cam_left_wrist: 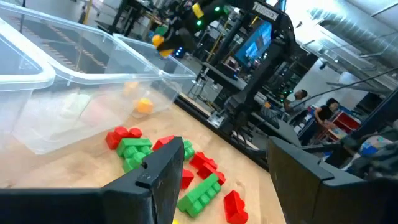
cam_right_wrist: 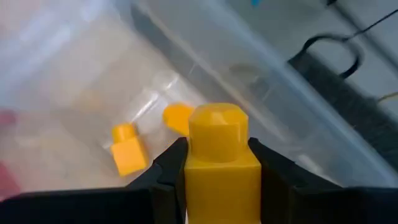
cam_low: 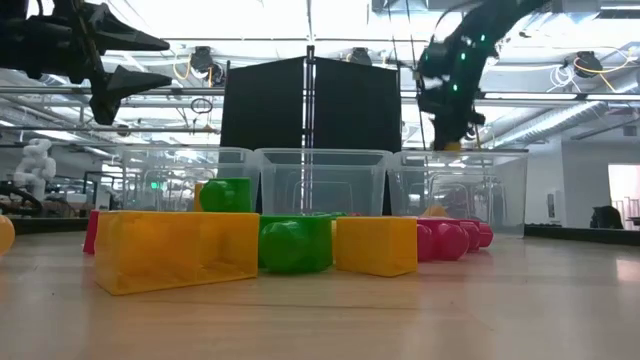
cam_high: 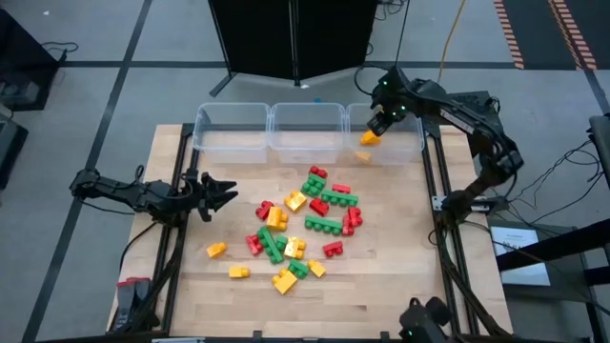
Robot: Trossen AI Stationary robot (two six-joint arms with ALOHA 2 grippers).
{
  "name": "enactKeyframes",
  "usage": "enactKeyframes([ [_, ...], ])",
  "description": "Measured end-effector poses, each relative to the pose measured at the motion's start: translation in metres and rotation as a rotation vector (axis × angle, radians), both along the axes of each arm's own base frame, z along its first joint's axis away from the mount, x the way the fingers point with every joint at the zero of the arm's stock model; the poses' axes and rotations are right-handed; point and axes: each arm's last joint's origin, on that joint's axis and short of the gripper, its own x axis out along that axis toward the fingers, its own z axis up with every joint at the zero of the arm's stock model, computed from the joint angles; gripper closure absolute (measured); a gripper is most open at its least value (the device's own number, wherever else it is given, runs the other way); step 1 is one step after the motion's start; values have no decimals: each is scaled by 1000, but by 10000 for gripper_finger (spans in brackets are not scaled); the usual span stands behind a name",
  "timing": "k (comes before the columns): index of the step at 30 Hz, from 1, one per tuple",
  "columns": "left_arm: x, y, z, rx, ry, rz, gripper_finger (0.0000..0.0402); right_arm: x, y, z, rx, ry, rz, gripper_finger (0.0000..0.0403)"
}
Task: Sort blocks
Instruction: Put the yellow game piece with 1 stud into the right transparent bin, then put the green game piece with 4 studs into the left transparent bin
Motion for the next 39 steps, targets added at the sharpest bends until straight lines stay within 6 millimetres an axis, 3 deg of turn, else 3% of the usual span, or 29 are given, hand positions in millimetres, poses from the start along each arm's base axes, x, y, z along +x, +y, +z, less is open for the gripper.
enactKeyframes([
  [8, 0, 1, 0, -1, 0, 21, 194, 6, -16, -38, 139, 24, 9, 279],
  [12, 0, 1, 0, -1, 0, 28, 194, 9, -16, -41, 174, -13, 35, 163],
  [16, 0, 1, 0, -1, 0, 49, 194, 6, -13, -30, 150, -34, 32, 68],
  [21, 0, 2, 0, -2, 0, 55, 194, 2, -1, 12, 110, -172, 91, 44],
  [25, 0, 2, 0, -2, 0, 57, 194, 7, 33, 55, 120, -414, 256, 56],
  [29, 0, 2, 0, -2, 0, 57, 194, 24, 84, 74, 108, -427, 430, 64],
  [35, 0, 2, 0, -2, 0, 57, 194, 65, 142, 69, 47, -317, 602, 64],
  [39, 0, 2, 0, -1, 1, 57, 194, 99, 162, 42, 55, -208, 666, 64],
])
